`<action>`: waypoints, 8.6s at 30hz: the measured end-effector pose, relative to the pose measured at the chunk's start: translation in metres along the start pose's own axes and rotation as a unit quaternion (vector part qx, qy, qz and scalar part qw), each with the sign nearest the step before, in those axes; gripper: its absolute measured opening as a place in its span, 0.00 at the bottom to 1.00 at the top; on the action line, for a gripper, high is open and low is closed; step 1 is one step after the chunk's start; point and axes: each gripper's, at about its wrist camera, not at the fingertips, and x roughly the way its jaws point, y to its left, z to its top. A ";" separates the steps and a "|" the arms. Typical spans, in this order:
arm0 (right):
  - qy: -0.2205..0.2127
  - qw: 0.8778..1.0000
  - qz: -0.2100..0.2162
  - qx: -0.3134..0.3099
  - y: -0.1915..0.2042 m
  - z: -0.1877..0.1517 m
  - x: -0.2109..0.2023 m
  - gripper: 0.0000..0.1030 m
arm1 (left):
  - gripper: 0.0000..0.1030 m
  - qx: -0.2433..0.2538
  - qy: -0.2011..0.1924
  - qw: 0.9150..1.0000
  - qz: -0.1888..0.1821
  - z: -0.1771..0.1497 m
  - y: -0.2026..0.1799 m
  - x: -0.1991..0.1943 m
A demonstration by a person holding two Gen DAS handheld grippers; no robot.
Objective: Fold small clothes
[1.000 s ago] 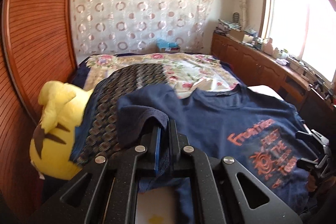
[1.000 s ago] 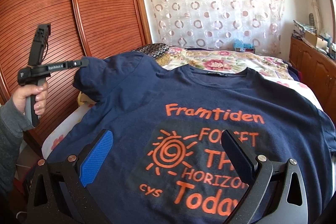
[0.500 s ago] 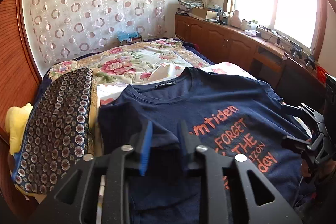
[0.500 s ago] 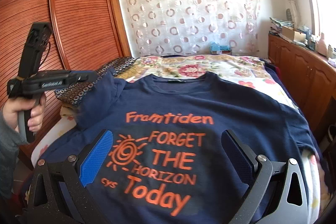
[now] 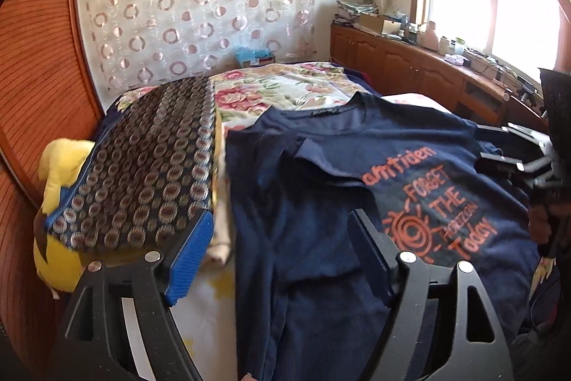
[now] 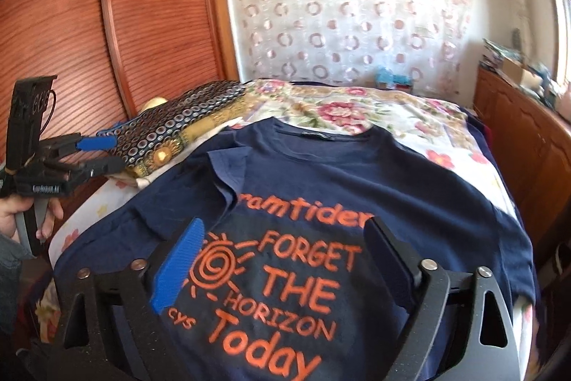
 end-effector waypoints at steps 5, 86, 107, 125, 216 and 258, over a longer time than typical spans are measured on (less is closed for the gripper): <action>0.033 0.998 0.030 -0.045 0.020 0.024 0.033 0.70 | 0.76 -0.022 0.038 0.999 0.018 -0.030 0.013 0.016; 0.131 0.981 -0.132 0.058 -0.201 -0.062 0.008 0.59 | 0.30 0.022 0.143 0.989 0.042 0.080 -0.003 0.169; 0.131 0.981 -0.132 0.057 -0.201 -0.062 0.010 0.59 | 0.23 -0.003 0.045 0.997 0.065 0.099 0.031 0.092; 0.131 0.981 -0.132 0.057 -0.201 -0.063 0.010 0.60 | 0.77 0.026 0.058 0.998 -0.031 0.021 -0.039 0.064; 0.102 0.977 -0.176 0.069 -0.224 -0.083 0.004 0.43 | 0.79 -0.024 -0.016 0.997 -0.065 -0.018 -0.080 -0.024; 0.008 0.995 -0.047 -0.086 -0.051 0.045 -0.002 0.19 | 0.79 -0.048 -0.018 0.997 -0.059 -0.026 -0.067 -0.027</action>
